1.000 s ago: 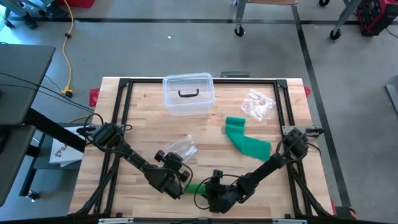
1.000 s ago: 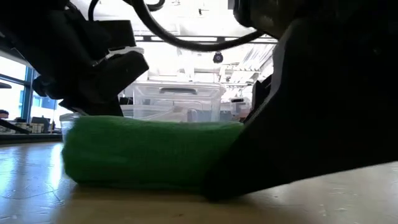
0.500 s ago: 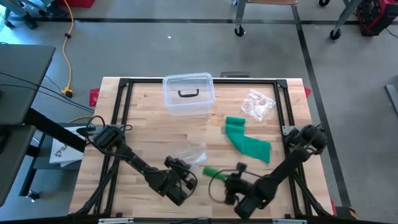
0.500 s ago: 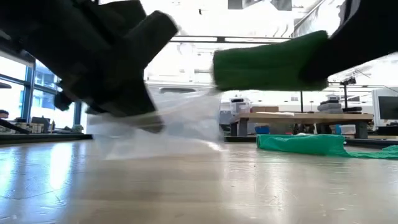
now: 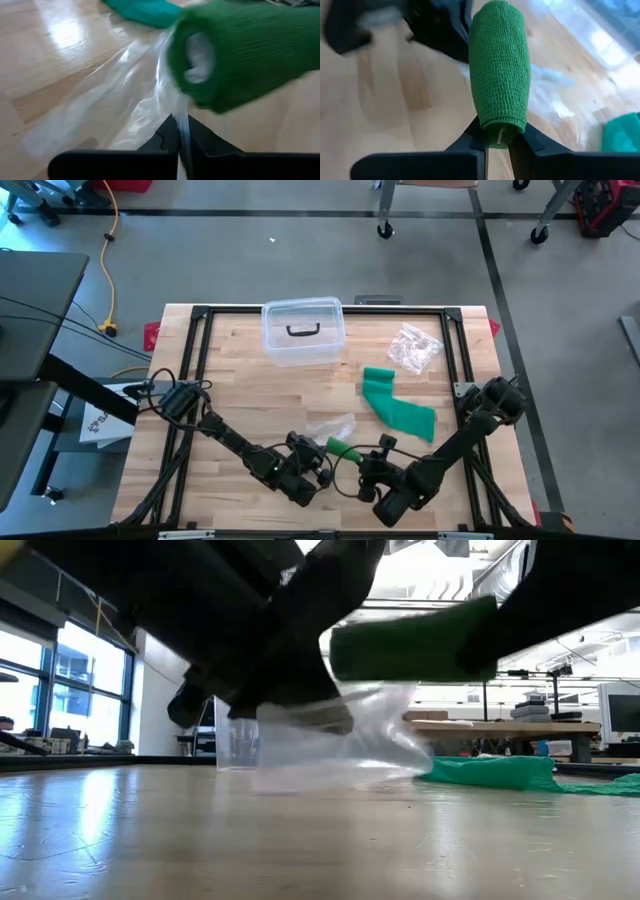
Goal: Roll bandage
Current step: Put the green bandage into the zip bag
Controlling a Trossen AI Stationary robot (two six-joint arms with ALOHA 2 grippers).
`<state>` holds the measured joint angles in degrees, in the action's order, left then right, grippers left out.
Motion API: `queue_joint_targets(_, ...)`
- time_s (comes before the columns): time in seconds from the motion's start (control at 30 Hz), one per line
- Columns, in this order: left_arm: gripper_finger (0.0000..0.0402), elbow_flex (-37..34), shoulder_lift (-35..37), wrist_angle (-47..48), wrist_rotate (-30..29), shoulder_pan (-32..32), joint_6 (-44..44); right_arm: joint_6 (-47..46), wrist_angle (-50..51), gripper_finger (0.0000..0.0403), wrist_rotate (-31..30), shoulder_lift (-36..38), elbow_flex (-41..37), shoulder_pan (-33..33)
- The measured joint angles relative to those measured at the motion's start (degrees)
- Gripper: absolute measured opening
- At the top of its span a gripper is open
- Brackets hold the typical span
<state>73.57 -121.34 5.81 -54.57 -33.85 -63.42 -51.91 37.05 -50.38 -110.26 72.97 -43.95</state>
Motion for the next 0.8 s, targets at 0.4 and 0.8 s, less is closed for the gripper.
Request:
queue_joint_targets(0.4,0.0,3.46,0.0,1.46,-4.49,-0.76,3.6,1.3,1.04,0.0031,5.56,-0.13,0.0,-0.08)
queue_joint_targets(0.8,0.0,3.75,0.17,2.72,-8.77,-0.59,3.03,-0.55,4.86,0.003,15.07,-0.34,-0.08,0.04)
